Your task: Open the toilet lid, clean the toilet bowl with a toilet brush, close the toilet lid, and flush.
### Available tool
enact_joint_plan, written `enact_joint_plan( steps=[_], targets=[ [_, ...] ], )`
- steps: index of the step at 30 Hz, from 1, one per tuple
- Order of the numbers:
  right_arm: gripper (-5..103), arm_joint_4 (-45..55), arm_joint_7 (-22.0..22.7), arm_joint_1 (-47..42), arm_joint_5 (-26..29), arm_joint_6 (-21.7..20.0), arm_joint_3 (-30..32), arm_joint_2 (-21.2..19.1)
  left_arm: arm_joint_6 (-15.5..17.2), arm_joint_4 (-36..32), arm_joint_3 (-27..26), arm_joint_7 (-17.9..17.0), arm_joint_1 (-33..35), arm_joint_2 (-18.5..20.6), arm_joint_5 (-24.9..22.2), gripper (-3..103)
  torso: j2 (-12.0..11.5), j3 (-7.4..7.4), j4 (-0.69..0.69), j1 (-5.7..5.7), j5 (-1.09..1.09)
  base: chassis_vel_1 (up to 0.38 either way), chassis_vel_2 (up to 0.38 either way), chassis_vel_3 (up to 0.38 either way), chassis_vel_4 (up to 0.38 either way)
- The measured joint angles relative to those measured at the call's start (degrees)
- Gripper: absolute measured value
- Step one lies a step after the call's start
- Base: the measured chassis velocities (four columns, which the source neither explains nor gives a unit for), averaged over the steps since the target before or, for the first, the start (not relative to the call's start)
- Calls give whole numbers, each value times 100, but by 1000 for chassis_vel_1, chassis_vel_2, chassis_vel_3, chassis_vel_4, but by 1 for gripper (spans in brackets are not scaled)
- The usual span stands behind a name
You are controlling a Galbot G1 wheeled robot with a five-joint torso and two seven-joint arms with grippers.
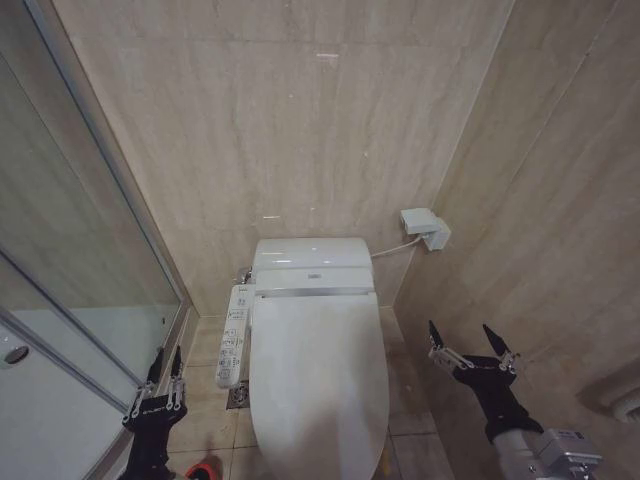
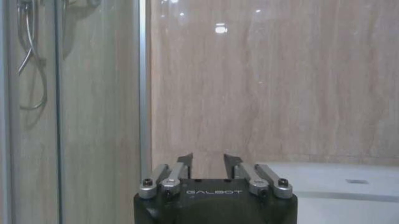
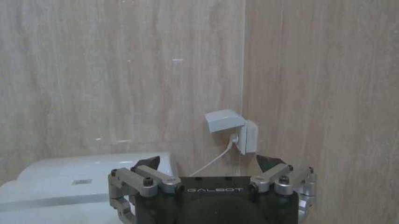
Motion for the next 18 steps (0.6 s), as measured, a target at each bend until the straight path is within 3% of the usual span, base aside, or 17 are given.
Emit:
enact_joint_plan(
  steps=[1,7,8,14,15,18],
  targets=[
    [100,0,0,0,0,0,0,0,-32,-53,0,27,58,-28,43,40,0,0,0,0,0,0,0,0,0],
    [100,0,0,0,0,0,0,0,-159,-208,121,100,366,-8,110,40,0,0,0,0,0,0,0,0,0],
    [100,0,0,0,0,0,0,0,-183,-223,128,105,415,1,115,66,0,0,0,0,0,0,0,0,0],
    [100,0,0,0,0,0,0,0,-176,-243,121,69,491,12,156,66,0,0,0,0,-1,0,0,0,0],
    [100,0,0,0,0,0,0,0,-115,-298,130,70,534,12,158,93,0,0,0,0,-1,0,0,0,0],
    [100,0,0,0,0,0,0,0,-36,-413,177,64,618,10,165,93,0,0,1,0,0,0,0,0,0]
  ],
)
